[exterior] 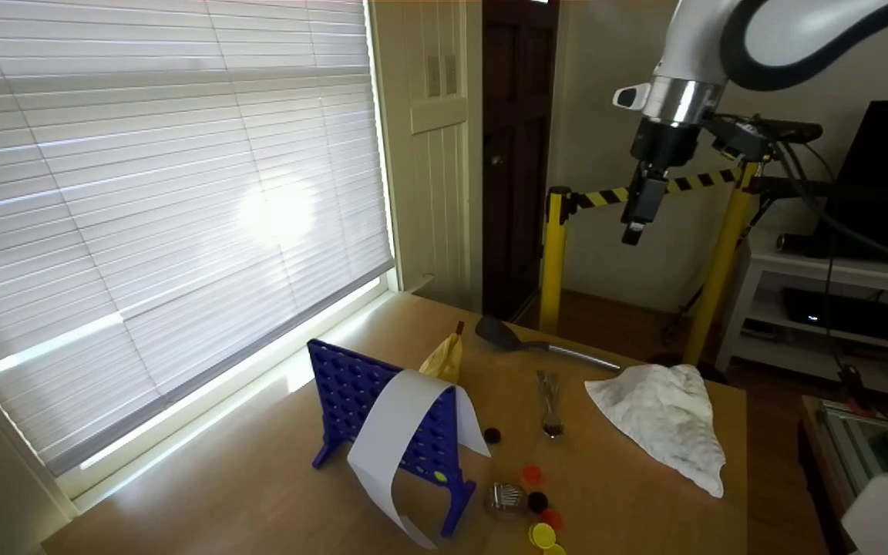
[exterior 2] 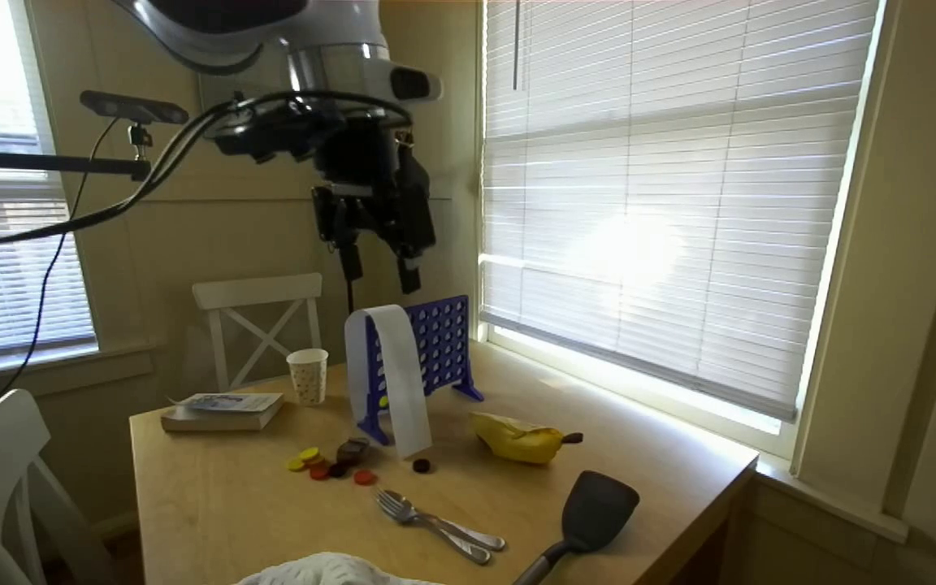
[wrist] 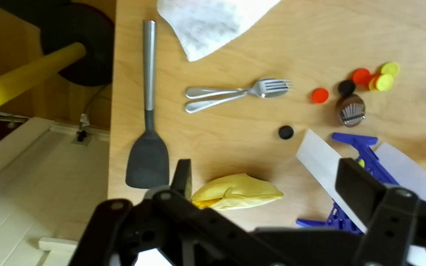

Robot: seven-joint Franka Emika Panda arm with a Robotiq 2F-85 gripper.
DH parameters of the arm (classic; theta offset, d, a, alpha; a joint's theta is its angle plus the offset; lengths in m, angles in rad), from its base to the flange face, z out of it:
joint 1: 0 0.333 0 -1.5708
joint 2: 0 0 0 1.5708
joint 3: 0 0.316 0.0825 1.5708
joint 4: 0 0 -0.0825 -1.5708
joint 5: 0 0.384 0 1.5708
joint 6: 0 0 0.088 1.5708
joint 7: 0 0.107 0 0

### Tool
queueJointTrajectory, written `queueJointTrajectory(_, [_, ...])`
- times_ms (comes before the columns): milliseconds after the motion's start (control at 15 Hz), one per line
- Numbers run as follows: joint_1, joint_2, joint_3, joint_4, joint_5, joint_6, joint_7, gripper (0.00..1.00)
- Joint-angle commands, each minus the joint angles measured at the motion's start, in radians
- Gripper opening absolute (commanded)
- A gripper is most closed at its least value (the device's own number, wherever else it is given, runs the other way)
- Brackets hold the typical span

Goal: Move the yellow bag closer to the white cloth

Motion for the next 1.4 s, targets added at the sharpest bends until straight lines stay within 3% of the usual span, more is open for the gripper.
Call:
queueJointTrajectory(0, [0.094, 0.256, -0.1, 0.202, 0.22, -0.008, -0.088, 1.0])
queueJointTrajectory(133, [0.121, 0.375, -0.132, 0.288, 0.354, 0.03, -0.155, 1.0])
queueJointTrajectory(200, [0.062, 0.438, -0.078, 0.335, 0.43, 0.039, -0.202, 1.0])
queueJointTrajectory(400, [-0.016, 0.617, -0.012, 0.469, 0.599, 0.073, -0.32, 1.0])
queueJointTrajectory(533, [-0.089, 0.733, 0.051, 0.563, 0.661, 0.103, -0.326, 1.0])
queueJointTrajectory(600, [-0.123, 0.791, 0.08, 0.61, 0.671, 0.127, -0.29, 1.0])
queueJointTrajectory(667, [-0.122, 0.658, 0.1, 0.481, 0.594, 0.127, -0.279, 1.0])
queueJointTrajectory(867, [-0.17, 0.772, 0.133, 0.572, 0.611, 0.143, -0.274, 1.0])
queueJointTrajectory(1133, [-0.172, 0.783, 0.137, 0.595, 0.611, 0.143, -0.271, 1.0])
queueJointTrajectory(1333, [-0.189, 0.834, 0.178, 0.639, 0.616, 0.134, -0.212, 1.0])
